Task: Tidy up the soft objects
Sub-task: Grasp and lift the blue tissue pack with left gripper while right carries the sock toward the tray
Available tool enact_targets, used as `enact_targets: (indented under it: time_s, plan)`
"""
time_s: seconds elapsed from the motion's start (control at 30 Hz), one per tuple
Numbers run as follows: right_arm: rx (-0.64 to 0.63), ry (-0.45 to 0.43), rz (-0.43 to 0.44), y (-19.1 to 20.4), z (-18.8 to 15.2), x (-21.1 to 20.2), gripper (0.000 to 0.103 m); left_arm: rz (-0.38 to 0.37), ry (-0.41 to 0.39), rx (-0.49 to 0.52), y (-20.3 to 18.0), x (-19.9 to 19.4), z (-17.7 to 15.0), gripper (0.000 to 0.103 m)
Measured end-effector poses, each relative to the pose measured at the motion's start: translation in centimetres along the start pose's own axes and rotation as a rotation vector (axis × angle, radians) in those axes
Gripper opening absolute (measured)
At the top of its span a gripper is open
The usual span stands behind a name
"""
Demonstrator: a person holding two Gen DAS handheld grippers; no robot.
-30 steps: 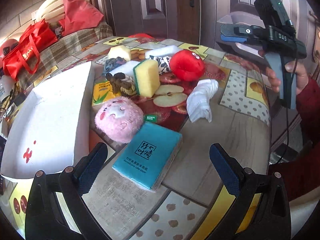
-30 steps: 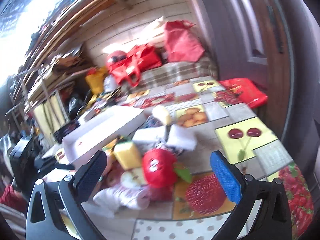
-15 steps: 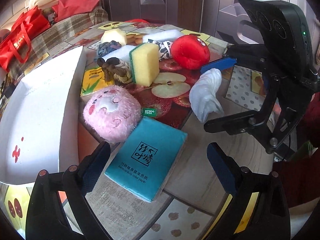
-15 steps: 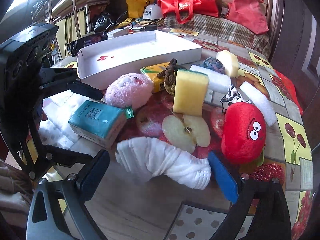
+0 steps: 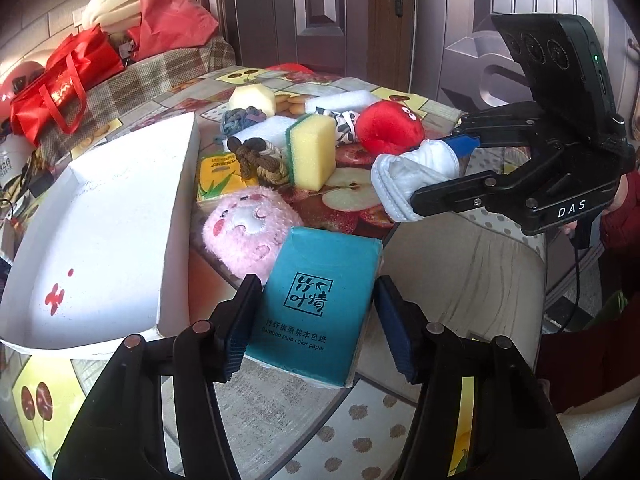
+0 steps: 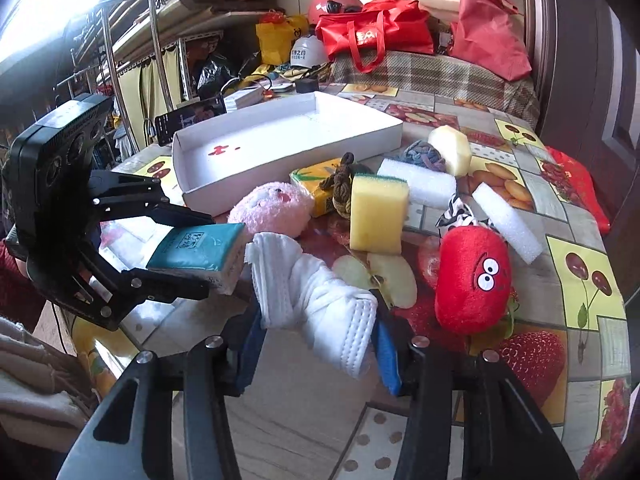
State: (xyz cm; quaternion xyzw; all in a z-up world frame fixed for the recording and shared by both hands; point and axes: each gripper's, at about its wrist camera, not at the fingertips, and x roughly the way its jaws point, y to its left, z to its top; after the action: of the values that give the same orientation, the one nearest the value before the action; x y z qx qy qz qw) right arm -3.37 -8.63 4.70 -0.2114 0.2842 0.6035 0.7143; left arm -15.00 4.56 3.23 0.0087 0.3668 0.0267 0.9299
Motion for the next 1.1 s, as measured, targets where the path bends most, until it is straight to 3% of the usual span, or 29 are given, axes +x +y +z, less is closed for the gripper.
enact_targets:
  time_s: [0.13,0.23,0.3,0.43,0.63,0.83,0.93,1.1]
  plan:
    - [0.039,-0.158,-0.007,-0.3,1.6,-2.3,0.049,0.069,-0.157,-0.068,1.4,-2.4,0.3,0.059]
    - [0.095,-0.295,-0.047,-0.7,2.8,-3.5,0.049,0.192,-0.276,-0.133,3.1,-3.9,0.3,0.059]
    - [0.141,-0.383,-0.083,-1.1,3.2,-3.9,0.049,0.277,-0.323,-0.158,3.9,-4.5,0.0,0.059]
    - [0.208,-0.485,-0.169,-1.8,3.0,-3.4,0.049,0.374,-0.400,-0.235,5.9,-6.2,-1.2,0.059]
    - [0.263,-0.494,-0.202,-2.0,2.3,-1.7,0.049,0.468,-0.458,-0.362,9.2,-8.0,-3.0,0.059]
    - [0.216,-0.493,-0.175,0.4,2.9,-0.6,0.049,0.588,-0.500,-0.442,11.3,-9.4,-4.5,0.059]
    - [0.184,-0.482,-0.149,1.7,3.9,0.4,0.049,0.617,-0.492,-0.457,12.6,-9.2,-4.6,0.059]
    - [0.132,-0.443,-0.098,4.2,5.7,2.9,0.049,0.600,-0.414,-0.491,15.5,-6.4,-3.8,0.059]
